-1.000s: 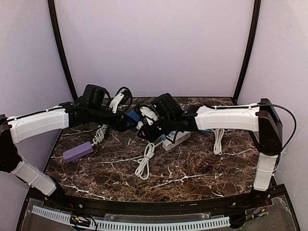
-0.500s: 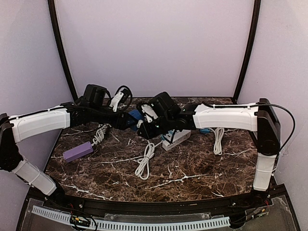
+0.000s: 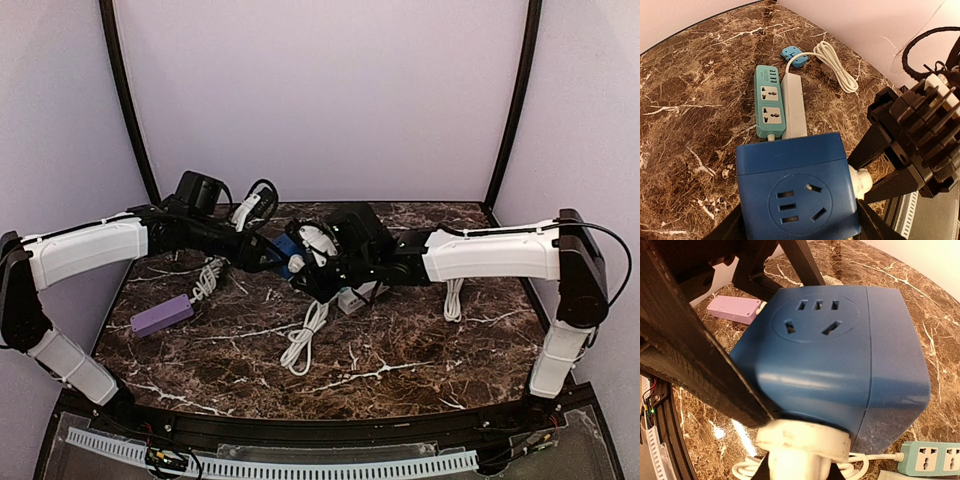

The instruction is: Pull the plug off the socket

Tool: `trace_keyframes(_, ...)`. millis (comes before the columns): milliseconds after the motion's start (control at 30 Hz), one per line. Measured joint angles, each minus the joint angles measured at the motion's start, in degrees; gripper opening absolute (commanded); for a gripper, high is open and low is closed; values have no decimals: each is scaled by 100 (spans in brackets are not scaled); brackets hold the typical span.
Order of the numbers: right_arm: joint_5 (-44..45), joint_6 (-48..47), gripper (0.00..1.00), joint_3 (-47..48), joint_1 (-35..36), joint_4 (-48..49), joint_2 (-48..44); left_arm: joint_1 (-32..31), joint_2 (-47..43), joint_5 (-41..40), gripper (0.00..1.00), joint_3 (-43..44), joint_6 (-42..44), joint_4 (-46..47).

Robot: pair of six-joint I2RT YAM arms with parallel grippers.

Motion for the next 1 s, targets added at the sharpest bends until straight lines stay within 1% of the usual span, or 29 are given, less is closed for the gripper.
trace_keyframes(200, 83, 111, 1, -7, 13, 55, 4, 24, 0, 11, 21, 0, -26, 17)
trace_keyframes(233, 118, 155, 7, 0, 26, 52, 9, 24, 0, -7, 21, 0, -48, 26)
trace_keyframes(300, 173, 243, 17, 39, 37, 28, 26, 37, 0, -17, 21, 0, -109, 46)
trace_keyframes(433, 190, 286, 50, 59, 48, 74, 44, 133, 15, 140, 21, -9, -260, 103)
trace_keyframes(533, 162, 216, 69, 20, 96, 234, 0, 286, 81, 332, 21, -33, -426, 197)
trace_keyframes(600, 109, 146, 76, -133, 127, 372, -107, 387, 118, 492, 21, -46, -542, 232)
trace_keyframes(700, 24, 81, 78, -426, 146, 568, -302, 472, 120, 651, 21, -66, -675, 291)
trace_keyframes(800, 42, 48, 75, -632, 149, 706, -391, 514, 120, 763, 21, -66, -743, 308)
trace_keyframes(833, 87, 52, 72, -667, 149, 728, -380, 538, 120, 791, 21, -66, -756, 308)
trace_keyframes(933, 210, 46, 56, -734, 142, 737, -376, 568, 120, 872, 21, -66, -758, 306)
trace_keyframes(1000, 251, 70, 47, -737, 131, 769, -358, 575, 120, 907, 21, -66, -756, 302)
